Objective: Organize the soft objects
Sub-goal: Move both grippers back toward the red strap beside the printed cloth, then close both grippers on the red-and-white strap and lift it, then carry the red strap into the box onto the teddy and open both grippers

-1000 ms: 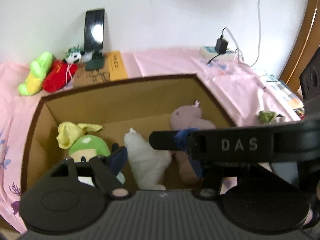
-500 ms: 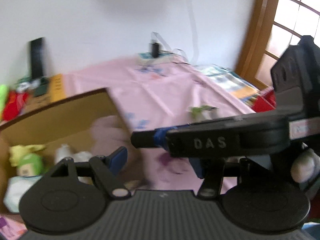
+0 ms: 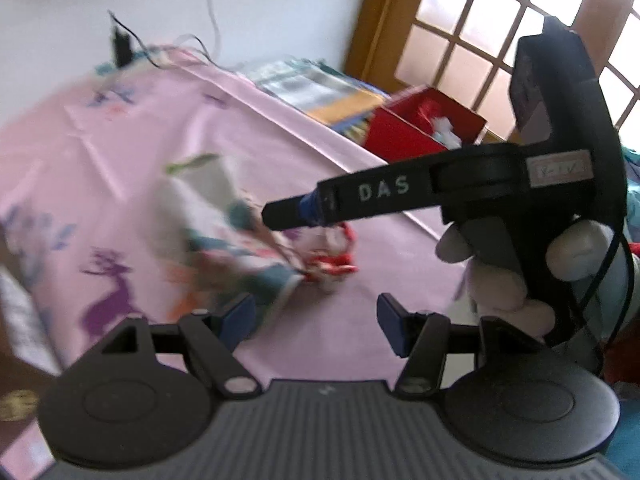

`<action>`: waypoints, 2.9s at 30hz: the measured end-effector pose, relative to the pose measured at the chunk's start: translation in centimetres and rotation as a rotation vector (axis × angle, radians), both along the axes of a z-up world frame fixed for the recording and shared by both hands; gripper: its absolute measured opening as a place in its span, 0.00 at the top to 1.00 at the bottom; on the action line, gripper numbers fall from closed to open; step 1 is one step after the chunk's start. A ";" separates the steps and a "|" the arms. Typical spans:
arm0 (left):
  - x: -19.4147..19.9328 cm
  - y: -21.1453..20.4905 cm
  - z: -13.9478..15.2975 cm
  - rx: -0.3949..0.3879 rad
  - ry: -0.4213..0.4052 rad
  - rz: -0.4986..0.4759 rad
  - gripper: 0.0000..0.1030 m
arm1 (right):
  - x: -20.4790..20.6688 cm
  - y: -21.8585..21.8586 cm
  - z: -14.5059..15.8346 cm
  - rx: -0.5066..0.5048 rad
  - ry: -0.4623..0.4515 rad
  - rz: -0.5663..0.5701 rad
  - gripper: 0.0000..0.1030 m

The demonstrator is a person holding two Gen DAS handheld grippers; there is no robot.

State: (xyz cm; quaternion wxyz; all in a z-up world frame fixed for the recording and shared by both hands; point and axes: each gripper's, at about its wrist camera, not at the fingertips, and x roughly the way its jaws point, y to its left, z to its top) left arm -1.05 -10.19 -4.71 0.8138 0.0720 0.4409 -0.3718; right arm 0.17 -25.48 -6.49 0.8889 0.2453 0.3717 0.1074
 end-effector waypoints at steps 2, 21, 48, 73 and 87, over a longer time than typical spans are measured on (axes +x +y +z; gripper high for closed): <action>0.2 -1.6 -1.0 0.004 0.029 -0.020 0.43 | -0.5 -1.7 -0.6 -0.007 0.023 -0.032 0.84; 3.6 -7.9 -6.4 0.082 0.157 0.051 0.43 | 0.3 -7.4 -5.9 0.027 0.192 -0.038 0.84; 2.4 -10.0 -5.1 -0.046 0.157 -0.086 0.78 | -1.8 -10.0 -6.9 0.263 0.236 -0.018 0.99; -1.8 6.1 13.0 -0.254 -0.297 0.105 0.78 | 0.5 0.2 9.9 0.355 -0.179 0.295 0.98; 1.2 22.5 13.5 -0.332 -0.328 0.388 0.78 | 8.7 17.2 13.0 0.267 -0.217 0.526 0.98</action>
